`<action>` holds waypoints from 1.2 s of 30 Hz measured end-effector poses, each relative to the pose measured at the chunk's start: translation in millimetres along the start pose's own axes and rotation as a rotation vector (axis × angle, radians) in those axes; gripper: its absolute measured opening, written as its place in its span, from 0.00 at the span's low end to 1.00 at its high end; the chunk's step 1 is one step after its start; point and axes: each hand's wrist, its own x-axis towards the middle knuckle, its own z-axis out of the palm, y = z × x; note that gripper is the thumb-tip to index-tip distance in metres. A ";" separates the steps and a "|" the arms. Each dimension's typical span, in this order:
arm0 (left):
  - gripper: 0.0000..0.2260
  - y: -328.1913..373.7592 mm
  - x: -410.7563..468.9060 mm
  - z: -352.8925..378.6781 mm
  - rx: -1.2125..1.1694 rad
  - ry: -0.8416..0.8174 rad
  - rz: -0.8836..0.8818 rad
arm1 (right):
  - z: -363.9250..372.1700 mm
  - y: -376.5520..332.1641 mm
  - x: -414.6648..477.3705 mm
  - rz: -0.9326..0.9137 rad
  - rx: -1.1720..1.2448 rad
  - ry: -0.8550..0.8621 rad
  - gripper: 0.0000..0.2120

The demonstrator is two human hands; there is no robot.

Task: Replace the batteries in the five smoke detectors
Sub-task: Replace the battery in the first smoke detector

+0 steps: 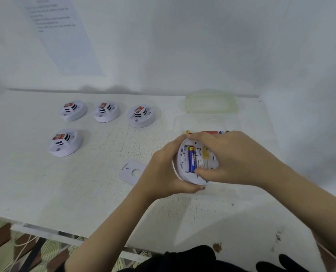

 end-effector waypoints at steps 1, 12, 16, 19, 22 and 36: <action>0.43 0.1 -0.3 0.0 0.004 -0.003 -0.003 | 0.5 -1.0 0.8 -0.004 -0.004 -0.008 0.32; 0.41 3.2 4.2 1.3 -0.020 0.010 -0.015 | 16.1 3.3 6.3 -0.138 -0.206 0.053 0.35; 0.41 1.0 3.1 1.1 -0.031 -0.003 -0.033 | 14.8 1.1 5.5 -0.121 -0.183 0.023 0.35; 0.43 -0.3 0.7 0.1 -0.020 -0.033 -0.042 | 9.0 1.4 5.5 -0.129 -0.162 0.028 0.32; 0.42 1.8 0.8 1.4 0.001 -0.054 -0.033 | 6.1 2.7 5.6 -0.137 -0.135 -0.025 0.30; 0.38 -3.0 3.0 -0.6 -0.028 -0.037 -0.062 | 21.7 5.9 7.9 -0.157 -0.247 -0.078 0.36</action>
